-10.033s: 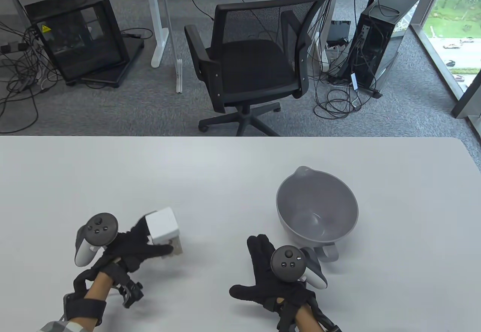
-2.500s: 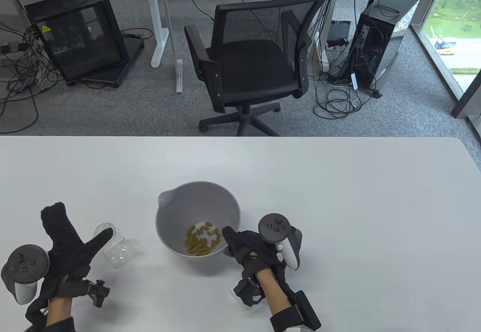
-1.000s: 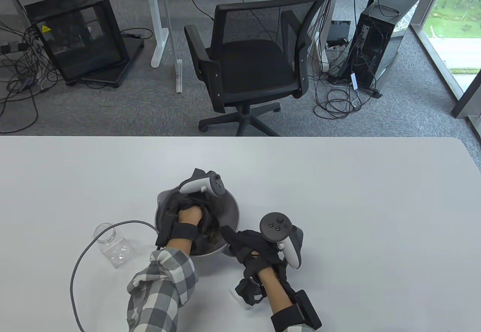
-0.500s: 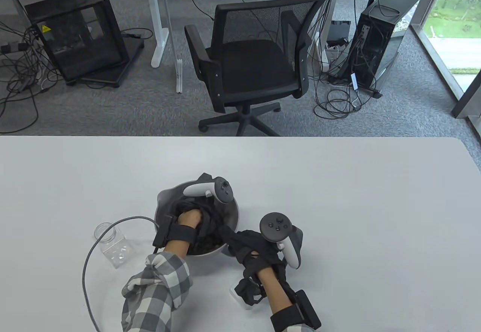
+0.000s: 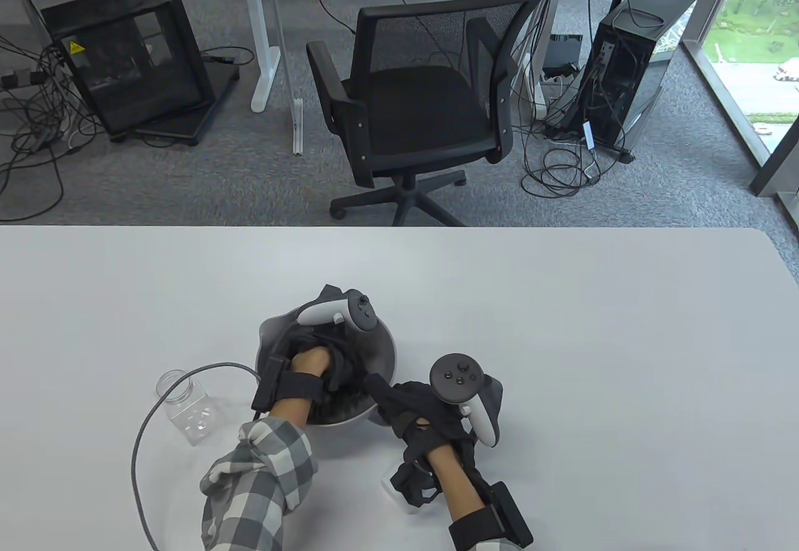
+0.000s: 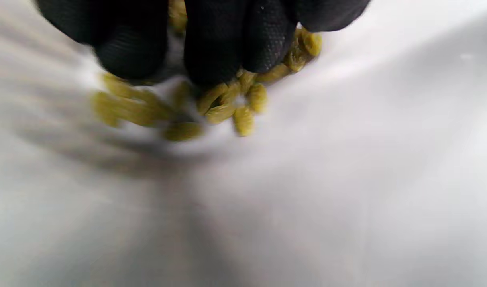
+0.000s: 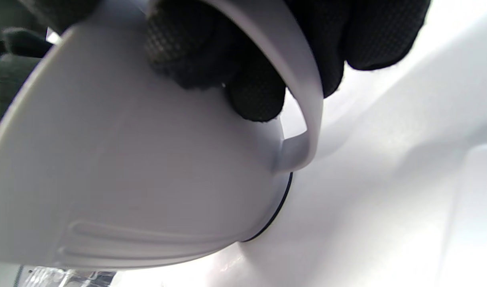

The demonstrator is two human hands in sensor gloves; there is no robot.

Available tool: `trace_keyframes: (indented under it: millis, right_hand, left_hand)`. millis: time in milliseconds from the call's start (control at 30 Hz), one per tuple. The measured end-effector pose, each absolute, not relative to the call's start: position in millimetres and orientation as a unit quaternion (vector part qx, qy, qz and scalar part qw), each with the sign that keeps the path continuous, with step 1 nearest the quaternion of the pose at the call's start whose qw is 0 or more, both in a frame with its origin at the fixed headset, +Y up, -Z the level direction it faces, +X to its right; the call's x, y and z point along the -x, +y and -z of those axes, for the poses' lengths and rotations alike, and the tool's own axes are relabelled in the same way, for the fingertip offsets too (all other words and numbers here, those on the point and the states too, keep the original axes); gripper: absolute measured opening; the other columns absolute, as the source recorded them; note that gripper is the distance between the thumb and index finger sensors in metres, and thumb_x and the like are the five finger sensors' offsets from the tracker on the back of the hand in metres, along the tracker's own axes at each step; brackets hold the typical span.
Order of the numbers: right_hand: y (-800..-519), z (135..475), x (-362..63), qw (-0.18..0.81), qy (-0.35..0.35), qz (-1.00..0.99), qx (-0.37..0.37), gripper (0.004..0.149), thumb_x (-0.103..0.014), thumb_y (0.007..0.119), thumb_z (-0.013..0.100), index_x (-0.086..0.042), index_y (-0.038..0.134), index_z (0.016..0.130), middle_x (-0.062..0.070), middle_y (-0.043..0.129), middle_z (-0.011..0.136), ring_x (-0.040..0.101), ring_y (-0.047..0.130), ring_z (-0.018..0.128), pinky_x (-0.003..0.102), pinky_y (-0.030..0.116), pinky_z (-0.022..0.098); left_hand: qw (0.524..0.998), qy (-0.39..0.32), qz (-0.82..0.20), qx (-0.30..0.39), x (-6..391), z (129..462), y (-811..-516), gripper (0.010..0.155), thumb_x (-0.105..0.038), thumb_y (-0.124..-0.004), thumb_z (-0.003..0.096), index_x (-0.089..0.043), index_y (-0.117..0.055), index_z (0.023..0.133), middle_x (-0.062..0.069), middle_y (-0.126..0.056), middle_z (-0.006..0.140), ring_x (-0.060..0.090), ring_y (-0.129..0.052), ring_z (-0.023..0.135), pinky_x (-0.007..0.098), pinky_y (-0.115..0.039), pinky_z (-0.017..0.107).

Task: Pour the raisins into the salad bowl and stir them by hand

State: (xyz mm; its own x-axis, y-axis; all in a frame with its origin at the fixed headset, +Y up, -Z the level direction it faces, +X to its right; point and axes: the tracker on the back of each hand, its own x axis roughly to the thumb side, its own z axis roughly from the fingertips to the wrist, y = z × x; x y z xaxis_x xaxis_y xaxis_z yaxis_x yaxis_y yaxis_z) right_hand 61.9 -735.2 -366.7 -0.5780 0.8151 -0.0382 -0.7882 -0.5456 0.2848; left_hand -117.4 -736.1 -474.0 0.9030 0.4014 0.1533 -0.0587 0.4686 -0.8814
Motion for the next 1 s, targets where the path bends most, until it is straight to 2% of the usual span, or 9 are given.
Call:
trace_keyframes:
  millis: [67, 233, 367, 500, 633, 733, 867, 933, 1000]
  right_hand:
    - [-735, 366, -61, 0.453, 0.129, -0.881, -0.045, 0.068, -0.07, 0.058, 0.052, -0.007, 0.085, 0.05, 0.008, 0.09, 0.074, 0.038, 0.082, 0.076, 0.062, 0.065, 0.058]
    - [-735, 367, -61, 0.451, 0.13, -0.881, -0.05, 0.069, -0.071, 0.056, 0.051, -0.008, 0.084, 0.049, 0.005, 0.09, 0.07, 0.034, 0.082, 0.075, 0.06, 0.066, 0.058]
    - [-735, 367, -62, 0.448, 0.124, -0.884, -0.048, 0.069, -0.071, 0.056, 0.051, -0.008, 0.084, 0.049, 0.004, 0.091, 0.07, 0.033, 0.082, 0.074, 0.059, 0.067, 0.057]
    - [-732, 365, -61, 0.435, 0.122, -0.89, -0.057, 0.072, -0.069, 0.055, 0.052, -0.004, 0.085, 0.057, 0.01, 0.089, 0.077, 0.039, 0.081, 0.076, 0.062, 0.065, 0.057]
    - [-718, 361, -63, 0.381, 0.079, -0.919, -0.067, 0.081, -0.07, 0.053, 0.052, 0.003, 0.078, 0.077, 0.023, 0.078, 0.092, 0.05, 0.074, 0.082, 0.068, 0.06, 0.058]
    - [-687, 352, -74, 0.337, -0.038, -0.938, -0.068, 0.081, -0.071, 0.052, 0.051, 0.001, 0.078, 0.079, 0.022, 0.077, 0.093, 0.049, 0.074, 0.083, 0.068, 0.06, 0.058]
    - [-637, 325, -95, 0.347, -0.158, -0.918, -0.107, 0.081, -0.071, 0.052, 0.052, 0.0, 0.078, 0.079, 0.021, 0.078, 0.094, 0.048, 0.074, 0.083, 0.068, 0.059, 0.059]
    - [-621, 306, -103, 0.371, -0.178, -0.898, -0.157, 0.08, -0.071, 0.052, 0.052, -0.001, 0.079, 0.079, 0.02, 0.078, 0.095, 0.049, 0.072, 0.085, 0.071, 0.056, 0.06]
    - [-613, 291, -109, 0.387, -0.174, -0.883, -0.2, 0.08, -0.071, 0.051, 0.052, -0.002, 0.077, 0.084, 0.021, 0.073, 0.099, 0.051, 0.066, 0.09, 0.075, 0.051, 0.06]
  left_hand:
    - [0.794, -0.2, -0.219, 0.531, 112, 469, -739, 0.053, -0.042, -0.069, 0.0562, 0.003, -0.08, 0.081, 0.023, -0.095, 0.078, 0.049, -0.094, 0.07, 0.061, -0.079, 0.055]
    - [0.824, -0.112, -0.13, 0.54, 122, 469, -748, 0.049, -0.039, -0.08, 0.0532, 0.002, -0.103, 0.069, 0.022, -0.11, 0.06, 0.048, -0.107, 0.054, 0.061, -0.089, 0.042]
    - [0.883, -0.043, 0.022, 0.467, 120, 473, -735, 0.053, -0.042, -0.07, 0.06, 0.0, -0.087, 0.087, 0.029, -0.092, 0.083, 0.058, -0.091, 0.069, 0.068, -0.076, 0.053]
    - [0.905, -0.092, 0.074, 0.408, 114, 470, -728, 0.049, -0.047, -0.066, 0.0601, -0.011, -0.081, 0.09, 0.019, -0.089, 0.088, 0.047, -0.092, 0.074, 0.06, -0.076, 0.059]
    - [0.926, -0.153, 0.004, 0.345, 116, 457, -689, 0.05, -0.044, -0.069, 0.0581, -0.009, -0.083, 0.09, 0.021, -0.091, 0.087, 0.049, -0.092, 0.073, 0.062, -0.076, 0.057]
    - [0.936, -0.189, -0.078, 0.287, 138, 432, -632, 0.051, -0.045, -0.068, 0.0585, -0.009, -0.081, 0.092, 0.021, -0.089, 0.089, 0.049, -0.091, 0.075, 0.063, -0.076, 0.057]
    - [0.941, -0.246, -0.204, 0.107, 190, 368, -567, 0.048, -0.045, -0.069, 0.0585, -0.01, -0.09, 0.083, 0.017, -0.099, 0.079, 0.045, -0.096, 0.072, 0.062, -0.077, 0.057]
    - [0.921, -0.271, -0.278, 0.023, 215, 332, -562, 0.047, -0.047, -0.068, 0.0587, -0.012, -0.092, 0.08, 0.013, -0.102, 0.076, 0.042, -0.099, 0.069, 0.06, -0.078, 0.057]
    - [0.891, -0.253, -0.371, -0.064, 234, 299, -577, 0.05, -0.045, -0.068, 0.0594, -0.011, -0.083, 0.092, 0.019, -0.092, 0.089, 0.049, -0.09, 0.078, 0.066, -0.072, 0.06]
